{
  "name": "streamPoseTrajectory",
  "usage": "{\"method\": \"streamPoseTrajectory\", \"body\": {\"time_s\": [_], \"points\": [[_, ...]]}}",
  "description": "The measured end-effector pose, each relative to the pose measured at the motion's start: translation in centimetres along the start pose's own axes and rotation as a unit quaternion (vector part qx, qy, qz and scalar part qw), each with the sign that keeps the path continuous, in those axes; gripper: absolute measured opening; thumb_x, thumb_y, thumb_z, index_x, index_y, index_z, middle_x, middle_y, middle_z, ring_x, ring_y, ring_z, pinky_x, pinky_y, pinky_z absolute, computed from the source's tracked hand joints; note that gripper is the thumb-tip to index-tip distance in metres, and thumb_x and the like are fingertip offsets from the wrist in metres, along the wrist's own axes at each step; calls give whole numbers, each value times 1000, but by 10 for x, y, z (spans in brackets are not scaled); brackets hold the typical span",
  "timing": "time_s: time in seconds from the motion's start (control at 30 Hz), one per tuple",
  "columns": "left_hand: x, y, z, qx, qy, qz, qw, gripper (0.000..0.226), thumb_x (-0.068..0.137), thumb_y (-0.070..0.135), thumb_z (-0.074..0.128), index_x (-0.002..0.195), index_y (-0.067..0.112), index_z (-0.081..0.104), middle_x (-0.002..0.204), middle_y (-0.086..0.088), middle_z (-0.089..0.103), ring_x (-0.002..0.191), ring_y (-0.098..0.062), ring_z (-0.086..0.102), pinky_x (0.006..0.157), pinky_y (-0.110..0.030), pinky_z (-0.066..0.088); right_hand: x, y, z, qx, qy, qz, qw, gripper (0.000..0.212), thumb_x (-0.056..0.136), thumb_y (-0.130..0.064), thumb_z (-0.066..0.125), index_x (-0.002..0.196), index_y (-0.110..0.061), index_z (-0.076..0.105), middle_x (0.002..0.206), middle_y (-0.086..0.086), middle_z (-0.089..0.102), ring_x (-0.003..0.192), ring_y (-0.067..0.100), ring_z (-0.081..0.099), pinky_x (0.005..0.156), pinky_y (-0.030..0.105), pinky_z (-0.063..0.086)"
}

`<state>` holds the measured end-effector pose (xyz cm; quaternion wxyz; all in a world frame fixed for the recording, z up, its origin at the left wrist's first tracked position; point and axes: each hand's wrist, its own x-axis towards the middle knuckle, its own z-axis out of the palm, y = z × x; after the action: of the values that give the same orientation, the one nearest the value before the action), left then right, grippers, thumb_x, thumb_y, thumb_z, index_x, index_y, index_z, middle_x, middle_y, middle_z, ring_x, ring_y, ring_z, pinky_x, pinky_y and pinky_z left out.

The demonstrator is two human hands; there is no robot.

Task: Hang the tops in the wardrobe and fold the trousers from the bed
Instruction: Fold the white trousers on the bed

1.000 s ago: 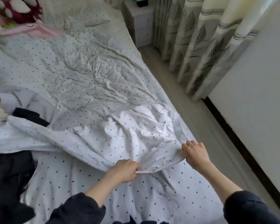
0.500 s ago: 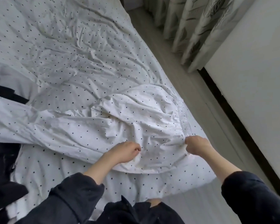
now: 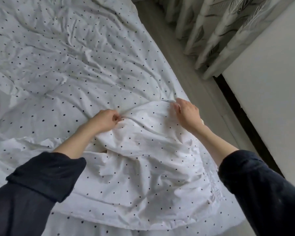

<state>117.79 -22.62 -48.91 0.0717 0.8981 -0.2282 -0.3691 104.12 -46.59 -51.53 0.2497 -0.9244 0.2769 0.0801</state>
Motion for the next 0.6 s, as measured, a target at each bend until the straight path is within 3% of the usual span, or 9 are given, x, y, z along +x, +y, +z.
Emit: {"method": "streamPoseTrajectory", "body": {"time_s": [0.07,0.13,0.2,0.23,0.33,0.4,0.5,0.57,0.6], "points": [[0,-4,1,-2,-77,29,997,14,83,19,58,96,15,54,96,-8,54,87,-26,60,64,-27,45,20,-9,6,17,-58,-23,998,46,98,-38,40,137,-13,41,137,8,49,131,26,39,112,49,16],[-10,-3,5,-50,-142,39,988,32,75,26,67,100,21,48,95,0,52,79,-17,60,61,-25,50,30,-17,8,5,-122,-17,992,54,92,-46,49,138,-18,40,133,3,53,129,23,41,114,50,5],[-22,-1,6,-66,-165,40,983,51,67,33,74,110,22,49,102,4,58,91,-15,59,78,-31,52,33,-27,8,-36,-162,-11,986,42,86,-43,54,120,-18,55,102,1,64,111,25,55,110,45,20],[-27,0,8,-63,-155,46,985,53,65,34,75,111,21,51,104,4,61,95,-16,59,83,-33,50,32,-31,8,-44,-161,-21,986,32,84,-40,56,103,-15,60,87,-1,61,100,26,59,98,39,34],[-32,5,-6,-47,-25,28,998,35,77,24,70,107,11,58,104,-7,64,97,-27,60,77,-34,46,25,-32,-1,11,-101,-53,993,24,82,-30,66,79,-12,51,79,-2,49,83,27,56,64,31,33],[-32,9,-29,9,143,22,989,18,83,11,61,101,12,56,99,-13,65,90,-32,60,67,-35,43,17,-32,-13,58,-18,-62,996,26,81,-27,70,84,-14,49,85,-3,47,77,22,49,63,32,31],[-41,18,-61,58,382,102,917,27,69,-11,59,87,9,52,84,-13,61,78,-34,58,53,-34,35,8,-41,-30,113,99,-81,985,23,82,-17,69,92,-7,52,89,0,49,80,24,50,64,32,32],[-48,23,-67,102,408,159,893,31,68,-4,70,93,7,55,92,-12,58,86,-33,57,55,-38,44,9,-47,-39,95,116,-75,986,26,83,-14,67,105,-4,56,100,6,55,94,28,52,74,34,36],[-49,23,-61,119,324,156,925,39,74,10,73,108,8,53,108,-11,55,99,-32,55,67,-41,48,11,-46,-40,63,78,-63,993,32,85,-19,66,112,-5,56,110,8,55,104,30,50,82,36,37]]}}
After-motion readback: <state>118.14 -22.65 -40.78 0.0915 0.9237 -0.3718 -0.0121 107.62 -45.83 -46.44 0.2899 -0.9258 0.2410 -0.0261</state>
